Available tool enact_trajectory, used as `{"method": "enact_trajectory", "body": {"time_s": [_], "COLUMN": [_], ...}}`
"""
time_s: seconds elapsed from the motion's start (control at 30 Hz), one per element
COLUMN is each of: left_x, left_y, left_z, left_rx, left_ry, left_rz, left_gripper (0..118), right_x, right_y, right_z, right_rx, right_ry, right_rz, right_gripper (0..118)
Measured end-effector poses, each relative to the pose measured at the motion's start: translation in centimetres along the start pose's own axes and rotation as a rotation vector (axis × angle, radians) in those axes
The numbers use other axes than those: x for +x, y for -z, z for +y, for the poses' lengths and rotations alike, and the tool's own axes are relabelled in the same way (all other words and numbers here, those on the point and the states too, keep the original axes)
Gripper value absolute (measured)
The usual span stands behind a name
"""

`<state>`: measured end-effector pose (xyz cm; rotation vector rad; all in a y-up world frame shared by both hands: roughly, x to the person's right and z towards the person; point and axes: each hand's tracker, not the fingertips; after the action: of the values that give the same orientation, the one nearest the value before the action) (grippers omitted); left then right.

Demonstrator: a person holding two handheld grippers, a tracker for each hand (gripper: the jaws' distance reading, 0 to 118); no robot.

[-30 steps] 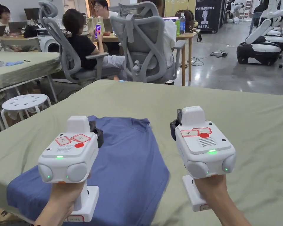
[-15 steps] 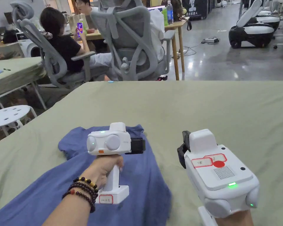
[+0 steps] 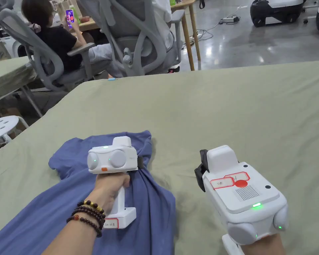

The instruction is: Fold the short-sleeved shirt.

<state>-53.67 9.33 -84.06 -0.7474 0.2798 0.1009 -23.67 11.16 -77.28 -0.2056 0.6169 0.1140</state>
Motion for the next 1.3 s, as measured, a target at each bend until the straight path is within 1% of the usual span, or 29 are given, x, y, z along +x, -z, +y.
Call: {"method": "enact_trajectory", "body": {"time_s": [0.07,0.1,0.2,0.27,0.33,0.47,0.53,0.67,0.77,0.87,0.93,1.03,1.1,1.13,1.17,1.2,1.23,1.27,1.3], "left_x": [-0.3,-0.4,0.0,1.2,4.9,14.9,20.8,32.9,41.6,48.7,51.9,53.3,52.6,52.0,51.4,50.8,50.1,49.0,47.5], "left_y": [-2.1,-3.4,-7.6,-10.5,-14.8,-19.8,-21.0,-20.6,-18.0,-13.7,-10.5,-6.5,-5.6,-5.5,-5.6,-6.0,-6.9,-7.7,-8.6], "left_z": [1.5,2.4,5.9,7.8,9.4,12.1,12.2,10.4,6.7,1.0,-3.2,-7.3,-7.6,-7.1,-6.3,-5.5,-4.6,-3.5,-2.5], "left_rx": [0.091,0.135,0.208,0.292,0.387,0.490,0.485,0.404,0.294,0.136,0.021,-0.065,-0.065,-0.063,-0.058,-0.032,0.023,0.090,0.154], "left_ry": [-0.020,-0.018,0.019,0.036,0.054,0.176,0.226,0.269,0.318,0.391,0.467,0.541,0.503,0.465,0.422,0.405,0.399,0.391,0.354], "left_rz": [-0.042,-0.038,-0.066,-0.126,-0.227,-0.458,-0.595,-0.873,-0.997,-0.996,-0.962,-0.882,-0.866,-0.884,-0.893,-0.886,-0.857,-0.827,-0.830], "left_gripper": [1,1,1,1,1,1,1,1,1,1,1,1,2,4,17,45,95,118,117], "right_x": [0.5,1.0,2.6,3.9,5.5,9.2,10.9,14.6,17.3,19.8,21.4,22.9,23.3,23.4,23.3,23.3,23.2,23.0,22.8], "right_y": [-0.6,-1.1,-2.7,-4.0,-5.8,-10.1,-13.0,-19.1,-22.9,-25.3,-26.1,-26.4,-26.3,-26.2,-25.8,-25.6,-25.4,-25.0,-24.5], "right_z": [0.1,0.2,0.8,1.3,1.8,2.0,2.2,1.3,0.0,-1.6,-2.7,-4.1,-4.5,-4.6,-4.5,-4.4,-4.2,-3.8,-3.4], "right_rx": [0.000,0.001,0.012,0.025,0.040,0.072,0.082,0.082,0.075,0.036,0.003,-0.033,-0.039,-0.042,-0.043,-0.044,-0.045,-0.047,-0.049], "right_ry": [-0.008,-0.013,-0.019,-0.018,-0.012,-0.010,-0.031,-0.024,-0.004,0.028,0.062,0.097,0.101,0.104,0.106,0.107,0.104,0.098,0.095], "right_rz": [-0.002,-0.006,-0.024,-0.049,-0.085,-0.169,-0.222,-0.340,-0.445,-0.531,-0.558,-0.580,-0.581,-0.582,-0.582,-0.576,-0.567,-0.559,-0.552], "right_gripper": [0,0,0,0,0,0,0,0,0,0,0,0,0,0,0,0,0,0,0]}}
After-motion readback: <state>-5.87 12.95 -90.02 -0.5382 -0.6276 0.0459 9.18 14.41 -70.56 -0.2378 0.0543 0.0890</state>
